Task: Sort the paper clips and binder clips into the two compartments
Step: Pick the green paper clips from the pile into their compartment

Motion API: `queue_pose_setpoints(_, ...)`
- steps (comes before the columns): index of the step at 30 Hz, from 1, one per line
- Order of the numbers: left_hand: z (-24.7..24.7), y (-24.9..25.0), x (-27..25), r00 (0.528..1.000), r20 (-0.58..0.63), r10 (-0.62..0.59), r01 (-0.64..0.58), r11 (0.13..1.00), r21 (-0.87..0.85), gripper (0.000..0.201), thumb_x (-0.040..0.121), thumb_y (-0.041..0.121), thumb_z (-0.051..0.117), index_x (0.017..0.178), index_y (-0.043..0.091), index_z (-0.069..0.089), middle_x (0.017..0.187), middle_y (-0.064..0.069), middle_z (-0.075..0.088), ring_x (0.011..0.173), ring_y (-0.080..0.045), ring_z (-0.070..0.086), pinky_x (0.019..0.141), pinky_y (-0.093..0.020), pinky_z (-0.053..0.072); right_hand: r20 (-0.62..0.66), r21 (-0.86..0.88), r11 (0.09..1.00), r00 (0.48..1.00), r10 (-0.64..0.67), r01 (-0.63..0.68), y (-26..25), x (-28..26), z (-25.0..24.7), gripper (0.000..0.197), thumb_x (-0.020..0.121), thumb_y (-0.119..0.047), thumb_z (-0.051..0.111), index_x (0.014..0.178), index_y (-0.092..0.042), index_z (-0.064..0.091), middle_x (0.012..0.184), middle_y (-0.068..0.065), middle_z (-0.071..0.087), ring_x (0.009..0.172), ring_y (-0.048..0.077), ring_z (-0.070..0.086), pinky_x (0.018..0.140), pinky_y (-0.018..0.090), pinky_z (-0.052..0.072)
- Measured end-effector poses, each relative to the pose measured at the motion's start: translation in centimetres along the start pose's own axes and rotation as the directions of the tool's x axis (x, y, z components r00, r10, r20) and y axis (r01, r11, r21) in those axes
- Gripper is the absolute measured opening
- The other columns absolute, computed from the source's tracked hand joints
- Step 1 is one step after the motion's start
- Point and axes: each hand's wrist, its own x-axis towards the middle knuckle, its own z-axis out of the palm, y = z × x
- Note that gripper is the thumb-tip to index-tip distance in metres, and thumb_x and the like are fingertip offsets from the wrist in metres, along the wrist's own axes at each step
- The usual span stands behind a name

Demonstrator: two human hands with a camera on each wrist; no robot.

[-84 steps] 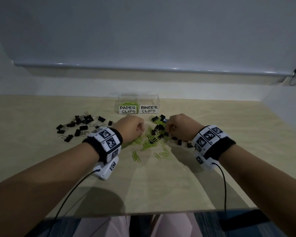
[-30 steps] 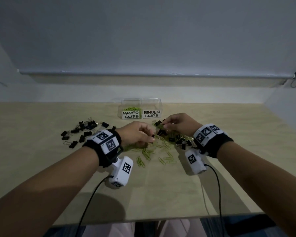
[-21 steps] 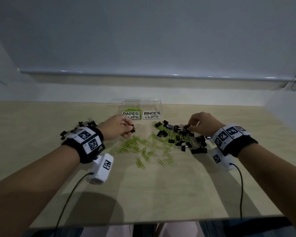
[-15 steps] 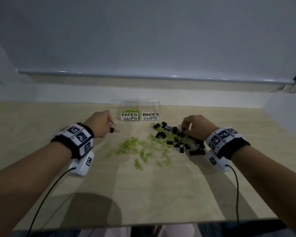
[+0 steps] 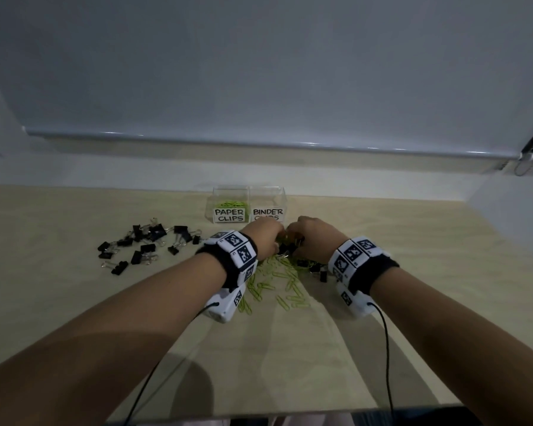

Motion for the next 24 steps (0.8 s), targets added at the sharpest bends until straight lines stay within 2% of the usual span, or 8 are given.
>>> queue_pose_setpoints(3,0.1,-0.3,0.1,1.0,0.023,0.008,-0.007,1.0,-0.03,0.027,0.082,0.013,0.07,0.109,0.009,0.067,0.109,-0.011,0.065,0.1,-0.028,0.062,0.085,-0.035,0.052,-0.031,0.088,0.996,0.999,-0.009,0.012,0.6,-0.5,0.1,0.019,0.074,-0.015,0.073,0.088,-0.011,0.061,0.092,0.005,0.055,0.081,0.023,0.055,0.067,0.03,0.045)
queue_pose_setpoints(4,0.0,-0.4,0.1,1.0,0.024,0.02,-0.019,0.999,-0.045,0.027,0.082,0.013,0.07,0.109,0.01,0.067,0.109,-0.01,0.065,0.1,-0.027,0.062,0.086,-0.036,0.053,-0.039,0.119,0.993,0.999,-0.006,0.011,0.9,-0.7,0.0,0.017,0.074,-0.014,0.074,0.084,-0.012,0.061,0.089,0.003,0.055,0.079,0.021,0.054,0.067,0.028,0.044)
queue_pose_setpoints(8,-0.2,-0.3,-0.4,0.997,0.008,0.077,-0.076,0.996,-0.053,0.021,0.076,0.014,0.07,0.094,0.008,0.062,0.094,-0.008,0.063,0.085,-0.025,0.059,0.066,-0.033,0.047,-0.087,0.246,0.967,0.993,0.085,-0.061,2.5,-1.7,-0.8,0.016,0.075,-0.017,0.076,0.077,-0.016,0.06,0.08,-0.005,0.058,0.072,0.014,0.056,0.065,0.024,0.042)
queue_pose_setpoints(13,-0.4,-0.4,-1.8,0.991,-0.023,0.131,-0.133,0.981,-0.141,0.02,0.074,0.012,0.068,0.087,0.008,0.053,0.082,-0.011,0.064,0.071,-0.026,0.058,0.064,-0.04,0.05,-0.075,0.304,0.931,0.97,0.233,-0.2,5.9,-3.0,-1.8,0.014,0.079,-0.025,0.074,0.079,-0.016,0.063,0.079,-0.005,0.063,0.076,0.013,0.059,0.065,0.024,0.044)
queue_pose_setpoints(15,-0.9,-1.0,-2.6,0.992,-0.062,0.105,-0.117,0.966,-0.229,0.018,0.074,0.013,0.067,0.084,0.01,0.052,0.076,-0.006,0.062,0.066,-0.022,0.056,0.063,-0.038,0.051,-0.044,0.287,0.922,0.958,0.282,-0.258,6.9,-3.4,-1.8,0.012,0.082,-0.025,0.071,0.08,-0.015,0.064,0.082,-0.003,0.063,0.08,0.016,0.06,0.068,0.026,0.043)
queue_pose_setpoints(18,-2.4,-3.4,-4.1,0.994,-0.107,0.024,-0.054,0.956,-0.287,0.019,0.076,0.018,0.07,0.083,0.013,0.054,0.077,-0.003,0.063,0.067,-0.017,0.057,0.068,-0.037,0.054,0.017,0.197,0.93,0.949,0.315,-0.312,7.6,-3.7,-1.6,0.012,0.084,-0.025,0.068,0.084,-0.013,0.067,0.09,0.003,0.066,0.082,0.019,0.06,0.07,0.027,0.043)
queue_pose_setpoints(20,-3.5,-6.1,-5.5,0.988,-0.143,-0.057,0.016,0.962,-0.273,0.021,0.073,0.021,0.072,0.085,0.012,0.057,0.077,-0.003,0.065,0.068,-0.019,0.06,0.069,-0.038,0.053,-0.004,0.143,0.953,0.963,0.27,-0.267,7.0,-3.4,-1.7,0.009,0.084,-0.023,0.067,0.084,-0.014,0.066,0.093,0.003,0.066,0.079,0.017,0.058,0.069,0.027,0.042)
queue_pose_setpoints(24,-4.3,-11.4,-8.5,0.963,-0.149,-0.226,0.192,0.958,-0.212,0.02,0.074,0.025,0.074,0.084,0.013,0.061,0.077,-0.002,0.065,0.07,-0.022,0.063,0.063,-0.034,0.053,-0.072,0.191,0.978,0.993,0.093,-0.078,2.6,-1.9,-2.2,0.004,0.083,-0.018,0.067,0.086,-0.017,0.069,0.085,-0.003,0.064,0.075,0.014,0.057,0.069,0.025,0.044)
